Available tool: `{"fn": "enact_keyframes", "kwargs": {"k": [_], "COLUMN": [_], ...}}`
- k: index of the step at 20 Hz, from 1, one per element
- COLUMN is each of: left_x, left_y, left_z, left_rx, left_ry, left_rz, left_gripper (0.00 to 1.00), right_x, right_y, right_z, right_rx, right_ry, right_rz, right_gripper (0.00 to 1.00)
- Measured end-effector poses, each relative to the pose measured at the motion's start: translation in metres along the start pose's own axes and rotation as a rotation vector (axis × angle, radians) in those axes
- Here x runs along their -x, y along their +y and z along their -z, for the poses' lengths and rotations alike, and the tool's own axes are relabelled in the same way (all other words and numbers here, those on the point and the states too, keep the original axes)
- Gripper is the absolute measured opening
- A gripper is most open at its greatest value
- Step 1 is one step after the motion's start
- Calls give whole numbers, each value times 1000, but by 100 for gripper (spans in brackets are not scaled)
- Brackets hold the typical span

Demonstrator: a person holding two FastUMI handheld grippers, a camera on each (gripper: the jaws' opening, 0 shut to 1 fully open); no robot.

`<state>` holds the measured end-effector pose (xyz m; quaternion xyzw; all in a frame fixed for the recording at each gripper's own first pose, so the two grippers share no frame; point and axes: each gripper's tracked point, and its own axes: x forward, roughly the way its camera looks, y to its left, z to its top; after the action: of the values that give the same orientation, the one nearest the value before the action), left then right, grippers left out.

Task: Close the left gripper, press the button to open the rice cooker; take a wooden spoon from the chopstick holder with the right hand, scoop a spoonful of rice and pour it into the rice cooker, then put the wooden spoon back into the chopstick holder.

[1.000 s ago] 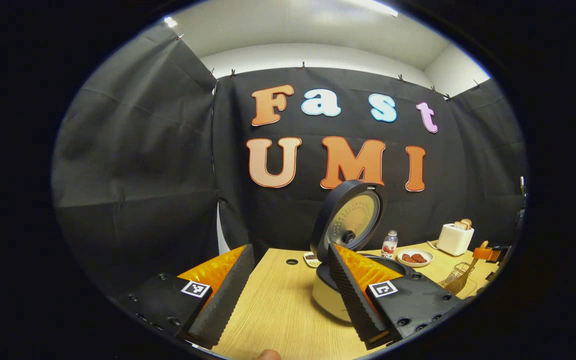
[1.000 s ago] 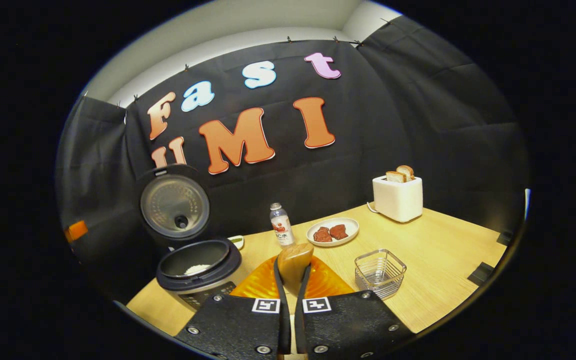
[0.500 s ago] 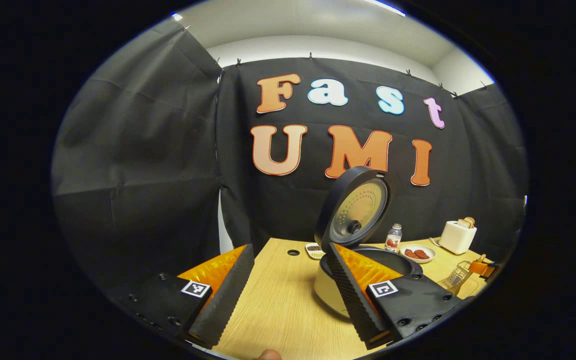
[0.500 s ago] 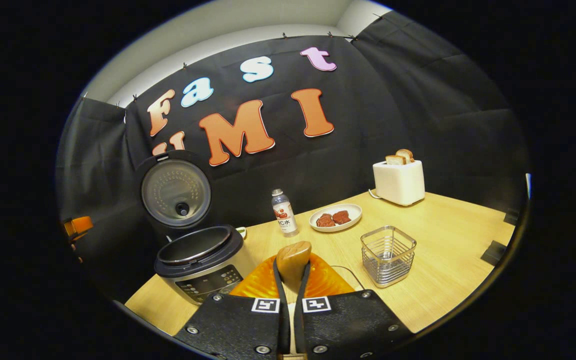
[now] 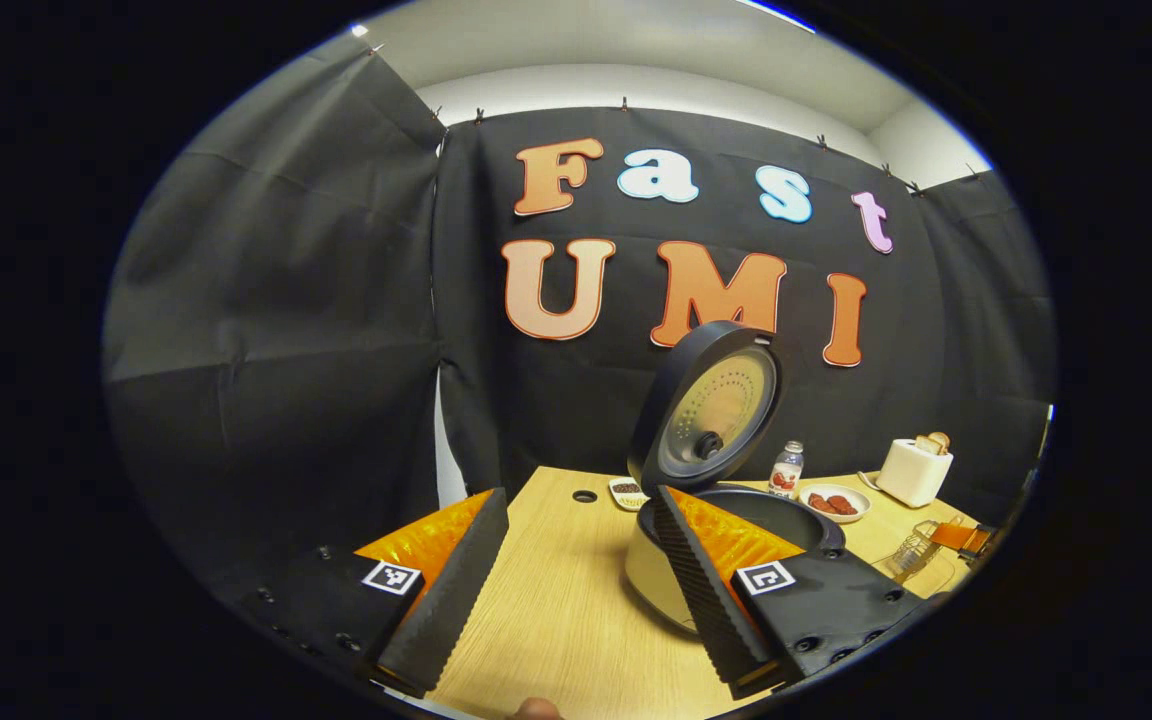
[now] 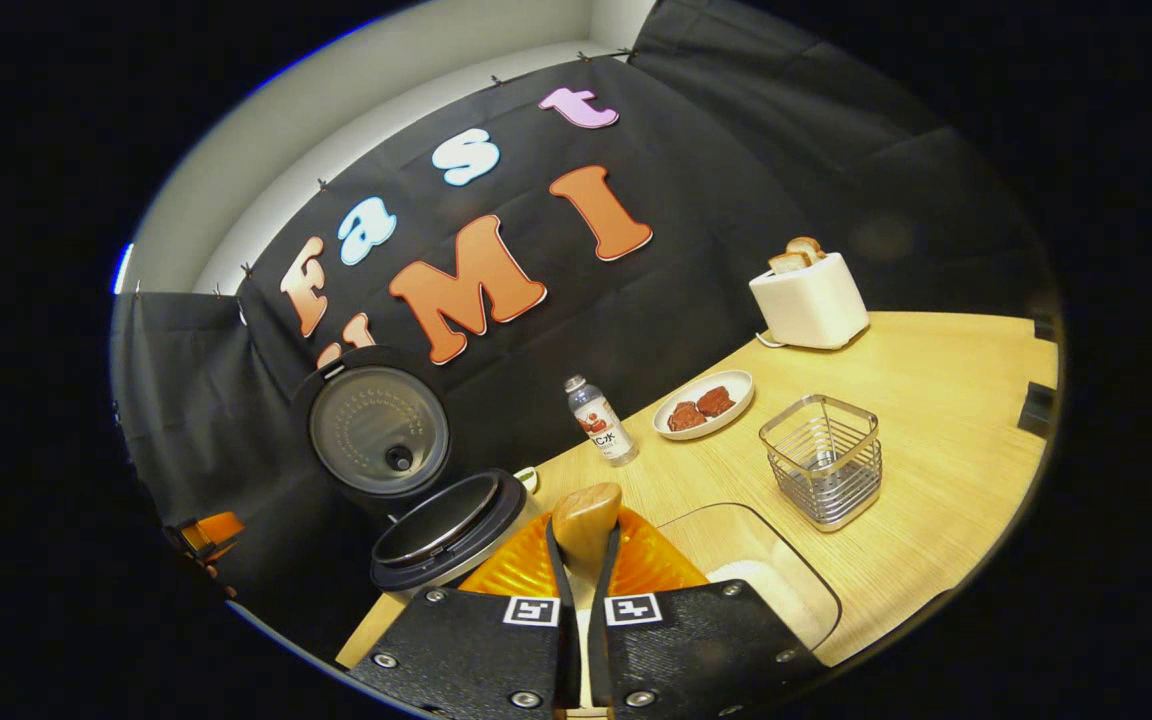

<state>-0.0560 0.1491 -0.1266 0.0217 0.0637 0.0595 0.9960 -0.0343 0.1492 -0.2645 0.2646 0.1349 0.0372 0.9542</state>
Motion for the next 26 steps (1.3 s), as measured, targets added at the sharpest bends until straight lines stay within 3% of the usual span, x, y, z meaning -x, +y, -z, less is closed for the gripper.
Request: {"fn": "enact_keyframes", "kwargs": {"k": [15,26], "left_x": [2,2], "left_y": [-22,-29], "left_z": [-6,-7], "left_rx": [-32,-31], "left_ry": [-1,-7], "left_rz": [0,9], "left_gripper": [98,98], "right_x": [-19,-5], "right_y": [-43,-50], "right_z": [-1,-39], "right_rx": [-567,-658], "right_ry": [66,34], "right_rz": [71,105], "right_gripper": [2,2]}}
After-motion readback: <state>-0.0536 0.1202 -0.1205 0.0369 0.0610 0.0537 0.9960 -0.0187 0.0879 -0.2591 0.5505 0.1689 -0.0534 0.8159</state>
